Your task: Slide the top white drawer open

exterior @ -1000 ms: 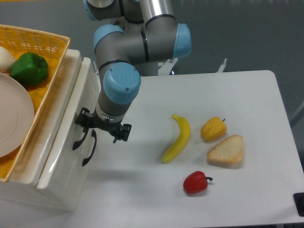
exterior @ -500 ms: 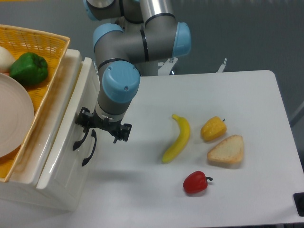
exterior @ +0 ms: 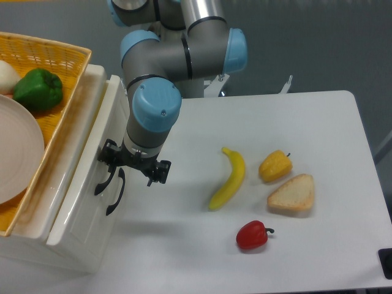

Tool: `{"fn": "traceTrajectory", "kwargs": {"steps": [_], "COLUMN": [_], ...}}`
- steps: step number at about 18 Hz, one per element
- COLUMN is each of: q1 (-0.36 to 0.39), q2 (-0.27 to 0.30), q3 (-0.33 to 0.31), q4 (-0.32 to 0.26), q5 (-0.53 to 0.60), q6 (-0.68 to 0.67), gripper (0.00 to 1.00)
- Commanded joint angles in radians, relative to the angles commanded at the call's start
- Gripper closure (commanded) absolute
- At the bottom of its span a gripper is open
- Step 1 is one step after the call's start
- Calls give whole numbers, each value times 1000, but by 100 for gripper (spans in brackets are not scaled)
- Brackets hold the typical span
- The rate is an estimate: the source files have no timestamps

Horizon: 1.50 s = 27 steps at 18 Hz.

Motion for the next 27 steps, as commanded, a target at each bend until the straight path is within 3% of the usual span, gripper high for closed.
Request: {"fn": "traceTrajectory", "kwargs": {"steps": [27], "q1": [92], "q2": [-18], "q3": [21], "q4": [20], "q5": [3], "q6": [37], "gripper": [0]}}
